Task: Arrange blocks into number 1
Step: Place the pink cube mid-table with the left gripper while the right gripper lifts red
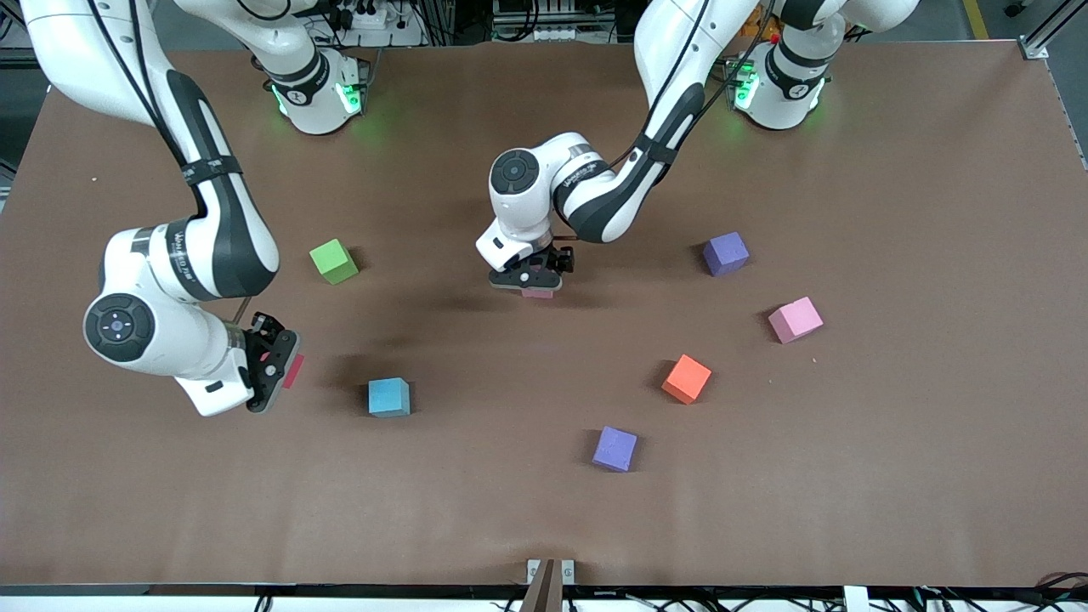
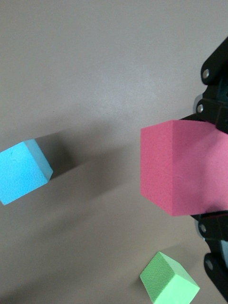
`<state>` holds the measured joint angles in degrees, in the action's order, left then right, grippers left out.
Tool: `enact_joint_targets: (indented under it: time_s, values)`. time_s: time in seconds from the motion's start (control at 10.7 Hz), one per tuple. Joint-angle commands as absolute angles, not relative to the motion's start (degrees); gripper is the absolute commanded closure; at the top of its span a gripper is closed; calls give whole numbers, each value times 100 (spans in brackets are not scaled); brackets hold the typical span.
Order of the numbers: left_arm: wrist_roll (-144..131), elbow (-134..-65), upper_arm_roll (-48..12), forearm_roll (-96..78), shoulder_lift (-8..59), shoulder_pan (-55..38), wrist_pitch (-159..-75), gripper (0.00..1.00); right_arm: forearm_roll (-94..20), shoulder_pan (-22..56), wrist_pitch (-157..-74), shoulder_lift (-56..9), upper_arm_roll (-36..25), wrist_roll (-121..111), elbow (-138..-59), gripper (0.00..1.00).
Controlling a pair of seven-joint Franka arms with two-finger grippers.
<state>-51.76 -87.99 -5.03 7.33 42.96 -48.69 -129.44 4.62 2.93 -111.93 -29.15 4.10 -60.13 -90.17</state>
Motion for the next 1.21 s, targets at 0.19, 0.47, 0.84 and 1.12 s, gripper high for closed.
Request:
enact_joint_targets:
  time_s: [0.19, 0.47, 0.84, 1.12]
  values:
    - [-5379, -8745, -413, 861, 3816, -4520, -12560, 0, 334, 114, -11197, -2848, 475, -6003, -8921, 100]
    - [-5318, -8780, -404, 870, 3534, -3729, -12542, 0, 334, 123, -11197, -2865, 475, -5819, -8886, 100]
    - [-4931, -8763, -422, 861, 3551, -2736, -12533, 0, 334, 455, -10988, -2813, 536, -4312, -8720, 100]
    - [-5978, -8920, -440, 651, 3559, -2443, -12524, 0, 334, 1149, -10582, -2839, 527, -2266, -8420, 100]
